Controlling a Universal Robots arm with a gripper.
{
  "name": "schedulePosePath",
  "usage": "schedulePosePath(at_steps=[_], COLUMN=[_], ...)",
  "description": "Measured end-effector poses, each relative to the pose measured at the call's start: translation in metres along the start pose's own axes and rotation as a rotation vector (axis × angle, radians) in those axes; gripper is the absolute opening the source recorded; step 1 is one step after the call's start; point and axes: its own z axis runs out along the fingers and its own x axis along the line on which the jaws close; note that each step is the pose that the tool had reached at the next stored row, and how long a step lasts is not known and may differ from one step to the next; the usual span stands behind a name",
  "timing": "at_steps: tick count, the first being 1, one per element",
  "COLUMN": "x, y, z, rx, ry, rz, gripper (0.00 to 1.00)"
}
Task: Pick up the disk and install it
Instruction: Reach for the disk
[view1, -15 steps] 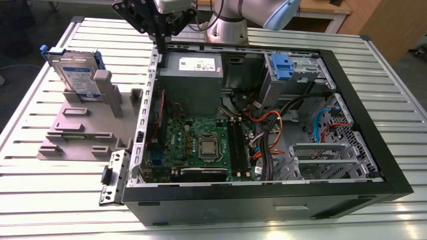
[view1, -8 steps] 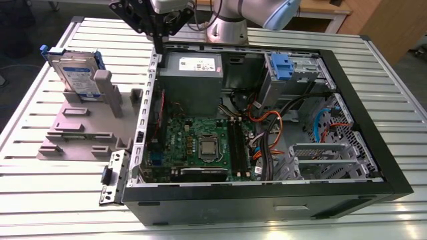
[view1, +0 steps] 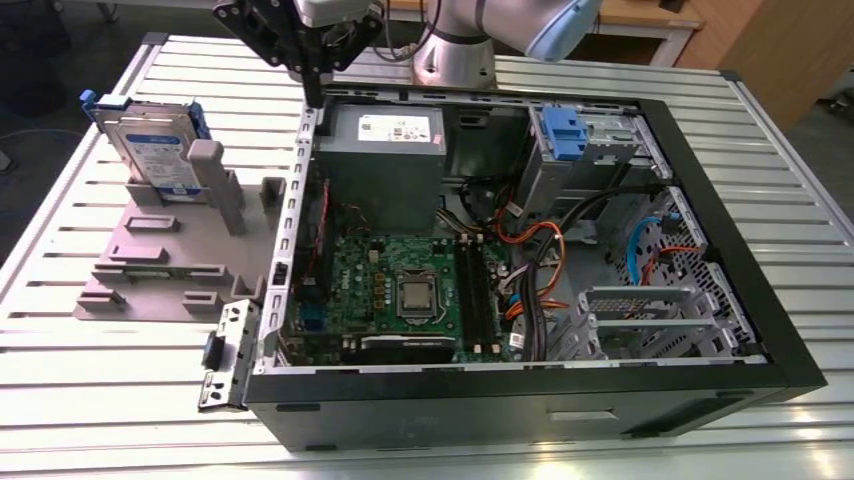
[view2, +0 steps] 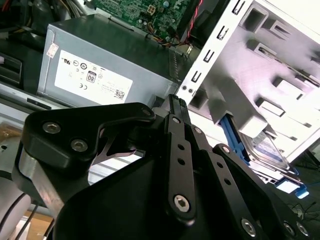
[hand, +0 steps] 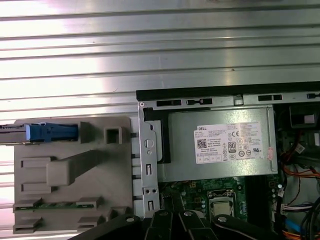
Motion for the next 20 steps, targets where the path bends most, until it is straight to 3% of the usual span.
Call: schedulePosePath(at_steps=[20], x=[0.0093], y=[-0.0007], z=[0.0001], rx=[-0.0001], ry=[0.0000], rz=[0.000], gripper=[0.11])
